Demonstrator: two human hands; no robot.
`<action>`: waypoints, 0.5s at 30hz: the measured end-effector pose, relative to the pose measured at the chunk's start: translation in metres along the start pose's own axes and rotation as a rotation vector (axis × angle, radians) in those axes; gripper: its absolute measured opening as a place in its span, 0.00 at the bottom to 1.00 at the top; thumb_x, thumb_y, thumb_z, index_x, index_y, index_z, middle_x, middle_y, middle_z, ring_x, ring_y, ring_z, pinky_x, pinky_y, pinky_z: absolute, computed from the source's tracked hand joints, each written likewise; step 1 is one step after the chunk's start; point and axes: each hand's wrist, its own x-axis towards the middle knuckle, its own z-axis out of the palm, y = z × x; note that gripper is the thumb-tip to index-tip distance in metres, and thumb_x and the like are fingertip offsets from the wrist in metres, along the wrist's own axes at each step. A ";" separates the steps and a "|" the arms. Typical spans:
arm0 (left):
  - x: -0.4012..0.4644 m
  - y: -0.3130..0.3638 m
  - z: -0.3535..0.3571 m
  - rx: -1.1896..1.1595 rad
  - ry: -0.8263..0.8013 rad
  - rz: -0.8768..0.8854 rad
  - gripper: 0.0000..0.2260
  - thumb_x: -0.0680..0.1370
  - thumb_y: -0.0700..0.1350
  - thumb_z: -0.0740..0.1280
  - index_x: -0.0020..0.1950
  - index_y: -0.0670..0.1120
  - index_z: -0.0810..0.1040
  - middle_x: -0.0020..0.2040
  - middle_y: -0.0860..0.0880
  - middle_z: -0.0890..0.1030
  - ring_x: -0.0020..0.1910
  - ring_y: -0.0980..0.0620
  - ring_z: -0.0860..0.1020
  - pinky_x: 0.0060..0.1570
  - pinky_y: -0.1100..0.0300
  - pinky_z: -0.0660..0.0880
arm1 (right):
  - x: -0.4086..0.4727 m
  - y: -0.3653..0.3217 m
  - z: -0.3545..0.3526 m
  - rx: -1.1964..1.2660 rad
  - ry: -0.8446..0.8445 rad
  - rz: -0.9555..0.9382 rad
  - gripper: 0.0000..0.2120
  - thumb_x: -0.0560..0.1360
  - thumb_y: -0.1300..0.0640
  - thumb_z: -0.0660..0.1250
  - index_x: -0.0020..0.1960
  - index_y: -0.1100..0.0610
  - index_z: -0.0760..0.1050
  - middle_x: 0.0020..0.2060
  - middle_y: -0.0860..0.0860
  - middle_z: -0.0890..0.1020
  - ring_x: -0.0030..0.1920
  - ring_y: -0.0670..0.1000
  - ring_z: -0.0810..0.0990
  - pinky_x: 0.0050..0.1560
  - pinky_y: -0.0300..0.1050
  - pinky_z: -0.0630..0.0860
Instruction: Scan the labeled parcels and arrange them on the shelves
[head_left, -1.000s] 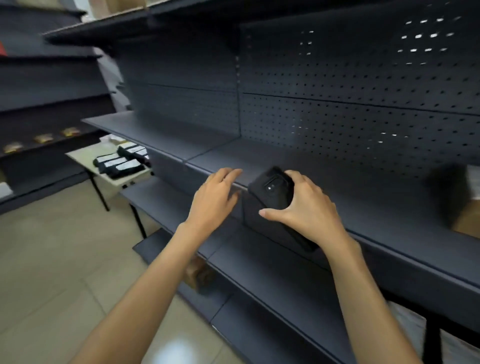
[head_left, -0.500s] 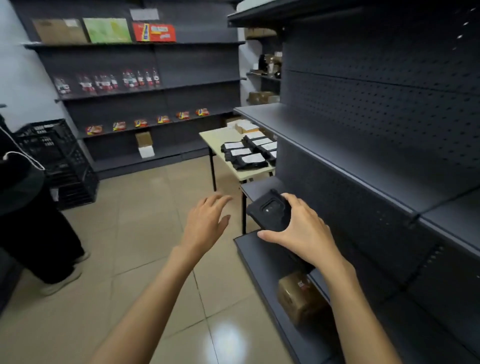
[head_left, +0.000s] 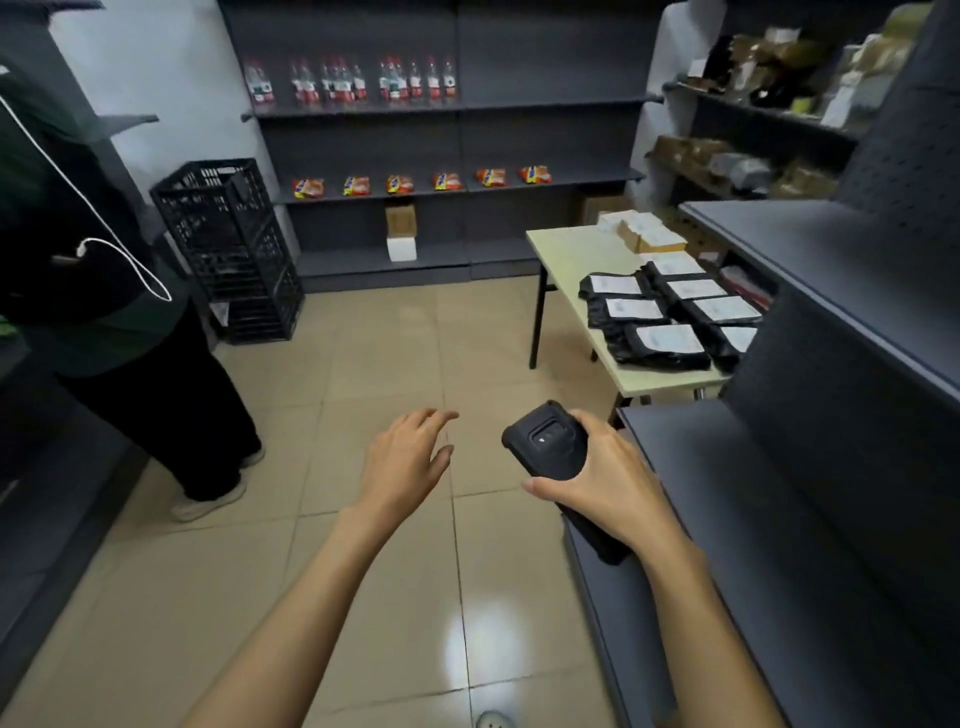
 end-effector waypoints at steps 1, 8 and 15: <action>0.027 -0.012 0.000 0.009 0.001 -0.007 0.19 0.78 0.49 0.66 0.69 0.53 0.72 0.63 0.52 0.77 0.61 0.48 0.75 0.55 0.53 0.75 | 0.032 -0.003 0.005 0.003 -0.010 -0.010 0.39 0.59 0.35 0.76 0.65 0.46 0.69 0.57 0.43 0.77 0.58 0.50 0.77 0.54 0.50 0.76; 0.184 -0.102 -0.006 0.082 0.023 -0.049 0.19 0.79 0.48 0.66 0.70 0.52 0.71 0.64 0.52 0.76 0.61 0.48 0.75 0.52 0.54 0.72 | 0.225 -0.038 0.043 0.049 -0.055 -0.042 0.38 0.58 0.34 0.75 0.65 0.44 0.69 0.56 0.42 0.77 0.56 0.48 0.77 0.54 0.52 0.78; 0.335 -0.195 0.035 0.044 -0.033 -0.054 0.18 0.79 0.48 0.66 0.69 0.52 0.72 0.62 0.51 0.77 0.61 0.47 0.74 0.52 0.53 0.72 | 0.385 -0.038 0.093 0.038 -0.082 0.052 0.39 0.58 0.33 0.74 0.64 0.45 0.69 0.56 0.43 0.76 0.54 0.48 0.77 0.54 0.54 0.78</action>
